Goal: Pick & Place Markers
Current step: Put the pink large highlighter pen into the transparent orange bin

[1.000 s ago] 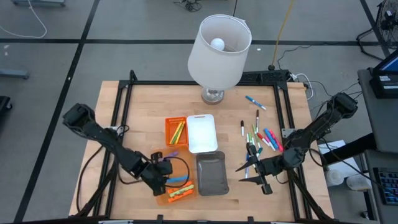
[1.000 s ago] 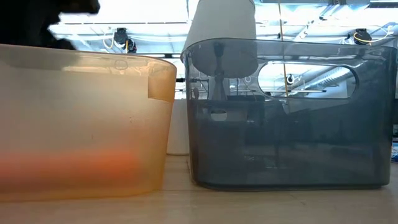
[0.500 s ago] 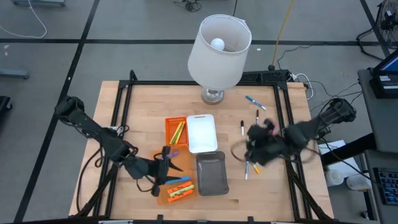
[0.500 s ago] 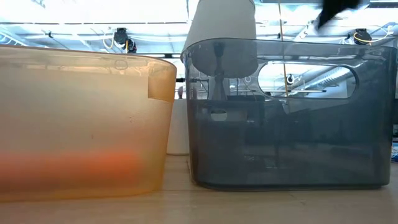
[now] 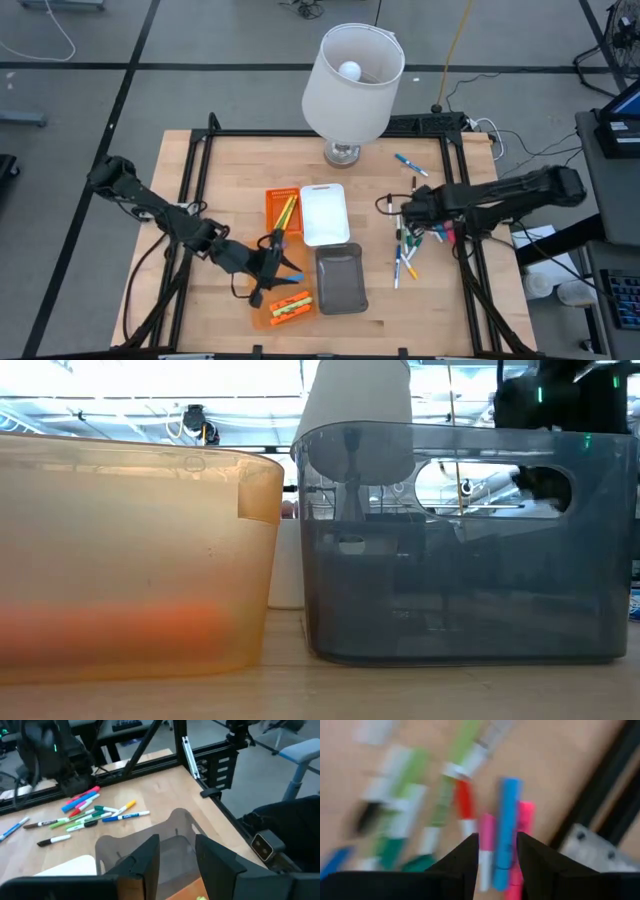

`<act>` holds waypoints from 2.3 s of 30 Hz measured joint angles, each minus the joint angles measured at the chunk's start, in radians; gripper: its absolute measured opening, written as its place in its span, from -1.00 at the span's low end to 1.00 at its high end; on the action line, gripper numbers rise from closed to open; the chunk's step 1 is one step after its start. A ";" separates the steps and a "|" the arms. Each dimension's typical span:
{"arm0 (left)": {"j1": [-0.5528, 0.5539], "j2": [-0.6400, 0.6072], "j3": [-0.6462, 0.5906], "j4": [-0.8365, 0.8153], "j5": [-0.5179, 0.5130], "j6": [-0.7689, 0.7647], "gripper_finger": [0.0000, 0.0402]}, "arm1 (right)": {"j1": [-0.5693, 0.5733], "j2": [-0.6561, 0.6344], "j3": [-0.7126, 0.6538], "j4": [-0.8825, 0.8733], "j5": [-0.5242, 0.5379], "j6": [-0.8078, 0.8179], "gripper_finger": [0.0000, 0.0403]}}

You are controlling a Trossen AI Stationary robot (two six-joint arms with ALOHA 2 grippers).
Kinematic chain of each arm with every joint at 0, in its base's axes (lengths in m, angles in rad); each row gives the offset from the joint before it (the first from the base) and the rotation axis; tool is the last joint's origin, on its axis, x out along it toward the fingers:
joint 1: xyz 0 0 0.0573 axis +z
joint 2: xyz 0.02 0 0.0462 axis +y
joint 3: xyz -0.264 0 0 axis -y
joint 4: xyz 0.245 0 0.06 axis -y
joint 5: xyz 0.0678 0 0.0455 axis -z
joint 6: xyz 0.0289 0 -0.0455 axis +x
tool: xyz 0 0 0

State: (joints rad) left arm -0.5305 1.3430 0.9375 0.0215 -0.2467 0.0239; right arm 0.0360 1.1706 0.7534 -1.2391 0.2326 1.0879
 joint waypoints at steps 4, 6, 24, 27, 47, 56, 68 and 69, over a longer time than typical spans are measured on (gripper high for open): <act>0.005 0.000 0.000 -0.002 0.007 0.000 -0.36 | -0.073 -0.011 -0.116 0.030 0.020 0.015 -0.52; 0.005 0.000 0.000 -0.003 0.007 0.000 -0.36 | -0.096 -0.010 -0.145 0.061 0.052 0.015 -0.61; 0.005 0.000 0.000 -0.021 0.006 -0.011 -0.36 | -0.155 0.180 -0.157 0.078 0.020 -0.036 -0.98; 0.005 0.000 0.000 -0.021 0.006 -0.011 -0.36 | -0.155 0.210 -0.157 0.119 -0.038 -0.066 -1.00; 0.005 0.000 -0.001 -0.027 0.004 -0.010 -0.36 | -0.053 0.031 -0.008 0.139 -0.067 -0.311 -1.00; 0.005 0.000 -0.001 -0.028 0.004 -0.020 -0.36 | 0.008 -0.022 -0.097 0.172 -0.140 -0.234 -0.60; 0.006 0.000 -0.001 -0.029 0.003 -0.019 -0.36 | 0.025 -0.026 -0.251 0.344 -0.182 -0.187 -0.17; 0.006 0.000 -0.001 -0.029 0.003 -0.019 -0.36 | 0.025 -0.027 -0.266 0.354 -0.182 -0.175 -0.18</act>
State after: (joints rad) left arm -0.5247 1.3430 0.9367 -0.0071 -0.2436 0.0044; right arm 0.0608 1.1432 0.4874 -0.8852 0.0505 0.9128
